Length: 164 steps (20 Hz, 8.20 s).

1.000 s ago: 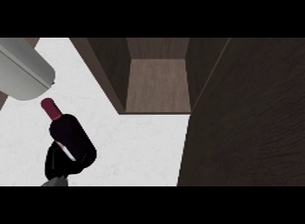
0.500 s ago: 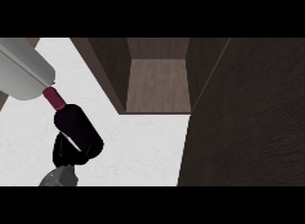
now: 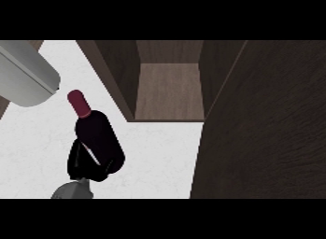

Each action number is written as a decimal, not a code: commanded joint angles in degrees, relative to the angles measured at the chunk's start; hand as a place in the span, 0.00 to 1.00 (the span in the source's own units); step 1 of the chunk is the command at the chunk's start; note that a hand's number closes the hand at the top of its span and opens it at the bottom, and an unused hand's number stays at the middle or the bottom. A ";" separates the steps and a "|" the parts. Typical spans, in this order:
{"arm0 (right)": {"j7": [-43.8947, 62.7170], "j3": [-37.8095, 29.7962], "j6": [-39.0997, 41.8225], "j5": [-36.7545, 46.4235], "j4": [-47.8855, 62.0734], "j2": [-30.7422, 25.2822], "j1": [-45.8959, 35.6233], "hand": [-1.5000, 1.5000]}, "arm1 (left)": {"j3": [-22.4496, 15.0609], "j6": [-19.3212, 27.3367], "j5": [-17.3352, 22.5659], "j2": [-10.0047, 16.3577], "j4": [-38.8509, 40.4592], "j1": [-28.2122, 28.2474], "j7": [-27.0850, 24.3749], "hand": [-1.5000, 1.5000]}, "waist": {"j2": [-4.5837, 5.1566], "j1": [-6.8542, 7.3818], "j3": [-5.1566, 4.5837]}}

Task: Pick up the wine, place it into the cabinet and close the cabinet

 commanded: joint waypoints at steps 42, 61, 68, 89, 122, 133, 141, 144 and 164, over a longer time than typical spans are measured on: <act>-4.38 -6.30 4.08 -8.07 4.45 -1.68 0.41 0.00 | -29.11 28.92 33.58 -0.42 21.04 -27.15 -12.07 1.00 | 0.29 -0.81 -0.03; -9.15 0.68 4.19 -2.95 3.22 1.87 6.35 0.00 | -23.87 30.00 40.89 -0.42 38.42 -49.46 -7.19 1.00 | 0.53 -1.95 -0.04; -7.22 1.31 2.60 -0.88 4.60 1.72 1.43 0.00 | -24.13 27.99 40.47 -0.42 45.67 -52.51 -6.67 1.00 | 0.93 -2.63 -0.10; -9.79 0.58 5.32 -4.82 9.06 0.87 -2.06 0.00 | -32.51 33.40 48.97 -0.42 41.34 -50.47 -7.42 1.00 | 1.93 -7.56 -0.11; -11.06 2.01 4.99 -4.42 9.31 2.11 0.05 0.00 | -45.92 43.51 58.78 -0.42 41.64 -55.15 -14.55 0.00 | 1.83 -7.37 -0.05; -10.51 1.74 5.66 -4.30 8.60 1.02 0.52 0.00 | -47.82 44.87 62.77 -0.42 34.50 -52.80 -21.84 0.00 | 1.54 -6.59 -0.05; -9.91 1.98 4.48 -4.16 7.94 1.81 1.60 0.00 | -51.89 42.78 64.43 -0.42 31.22 -50.46 -21.15 0.00 | 1.01 -4.24 -0.05; -7.08 3.12 2.43 -2.44 6.80 2.25 -0.81 0.00 | -52.65 40.35 64.10 -0.42 31.90 -50.38 -20.84 0.00 | 0.86 -3.36 -0.07; -7.20 -0.91 2.90 -3.09 6.52 0.00 1.34 0.00 | -52.98 45.20 49.42 2.04 13.55 -35.46 -24.11 0.00 | 0.07 -0.07 -0.01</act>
